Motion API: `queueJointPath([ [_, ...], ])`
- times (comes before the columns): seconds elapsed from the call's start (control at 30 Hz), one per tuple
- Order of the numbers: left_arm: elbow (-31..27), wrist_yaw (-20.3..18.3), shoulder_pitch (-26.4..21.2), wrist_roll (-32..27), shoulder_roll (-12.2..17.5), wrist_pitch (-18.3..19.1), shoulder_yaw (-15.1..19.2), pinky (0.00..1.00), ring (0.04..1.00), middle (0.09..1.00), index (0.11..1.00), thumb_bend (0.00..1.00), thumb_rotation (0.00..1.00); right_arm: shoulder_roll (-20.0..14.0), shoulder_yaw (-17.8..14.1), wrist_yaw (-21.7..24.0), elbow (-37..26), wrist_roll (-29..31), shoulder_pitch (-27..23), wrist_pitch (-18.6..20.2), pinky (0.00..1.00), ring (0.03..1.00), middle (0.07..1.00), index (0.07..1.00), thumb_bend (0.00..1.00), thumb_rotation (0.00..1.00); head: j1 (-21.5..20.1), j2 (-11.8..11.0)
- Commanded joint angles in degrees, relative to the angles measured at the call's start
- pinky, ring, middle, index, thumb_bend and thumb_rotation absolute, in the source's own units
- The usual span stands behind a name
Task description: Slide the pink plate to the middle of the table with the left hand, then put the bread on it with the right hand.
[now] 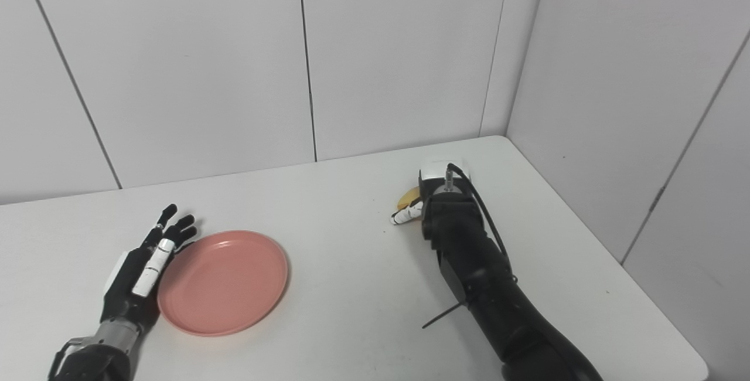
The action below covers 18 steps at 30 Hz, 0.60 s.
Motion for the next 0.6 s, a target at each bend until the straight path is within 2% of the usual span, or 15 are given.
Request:
queueJointPath([
  [0.0,0.0,-1.1,0.3,-0.3,-0.2,1.1,-0.7,0.87,0.905,0.908,0.959,0.72,0.71,-0.6,-0.9,0.9,-1.0,0.6,-0.9,0.7,0.52,0.678,0.75,0.802,0.91,0.66,0.1,0.2],
  [0.1,-0.1,-1.1,0.3,-0.3,-0.2,1.4,-0.8,0.87,0.906,0.91,0.962,0.72,0.7,-0.8,-0.8,0.4,-0.4,1.6,-0.8,0.7,0.43,0.588,0.671,0.745,0.9,0.59,0.2,0.2],
  [0.17,0.0,-1.3,0.3,-0.4,-0.2,1.4,-0.7,0.87,0.907,0.91,0.962,0.72,0.7,-1.0,-0.6,-0.9,-0.5,2.9,-0.6,0.7,0.41,0.555,0.639,0.722,0.88,0.55,0.0,0.2],
  [0.2,0.1,-1.3,0.2,-0.4,-0.2,1.3,-0.7,0.87,0.908,0.911,0.963,0.72,0.7,-0.9,-1.2,-1.7,-0.8,4.2,-0.4,0.7,0.39,0.528,0.611,0.708,0.84,0.46,0.0,0.2],
  [0.23,0.2,-1.3,0.1,-0.4,-0.2,1.2,-0.8,0.87,0.907,0.911,0.963,0.72,0.71,-0.7,-1.9,-2.3,-1.2,5.3,-0.2,0.7,0.27,0.386,0.51,0.746,0.74,0.22,0.0,0.1],
  [0.27,0.3,-1.2,0.1,-0.3,-0.2,1.1,-0.7,0.87,0.906,0.91,0.963,0.73,0.71,-0.5,-2.3,-2.5,-1.5,5.9,-0.1,0.7,0.22,0.323,0.491,0.773,0.65,0.11,0.0,0.1],
  [0.3,0.3,-1.1,0.0,-0.2,-0.2,1.2,-0.7,0.87,0.904,0.908,0.961,0.73,0.71,-0.5,-2.4,-2.5,-1.9,6.3,0.0,0.7,0.19,0.285,0.481,0.777,0.61,0.06,0.0,0.1],
  [0.37,0.3,-1.1,0.0,-0.1,-0.2,1.3,-0.7,0.86,0.903,0.907,0.962,0.73,0.71,-0.7,-2.2,-2.3,-2.2,6.5,0.0,0.7,0.17,0.257,0.474,0.774,0.57,0.01,0.1,0.1],
  [0.43,0.1,-1.2,0.0,-0.1,-0.2,1.4,-0.7,0.86,0.906,0.909,0.965,0.72,0.71,-1.1,-1.7,-1.5,-2.6,6.1,-0.1,0.7,0.2,0.303,0.477,0.778,0.56,0.0,0.1,0.0],
  [0.57,0.2,-1.2,-0.1,-0.2,-0.2,1.3,-0.7,0.87,0.907,0.91,0.967,0.72,0.71,-2.1,-0.1,0.1,-3.6,5.9,-0.2,0.7,0.22,0.336,0.48,0.773,0.55,0.0,0.2,0.0],
])
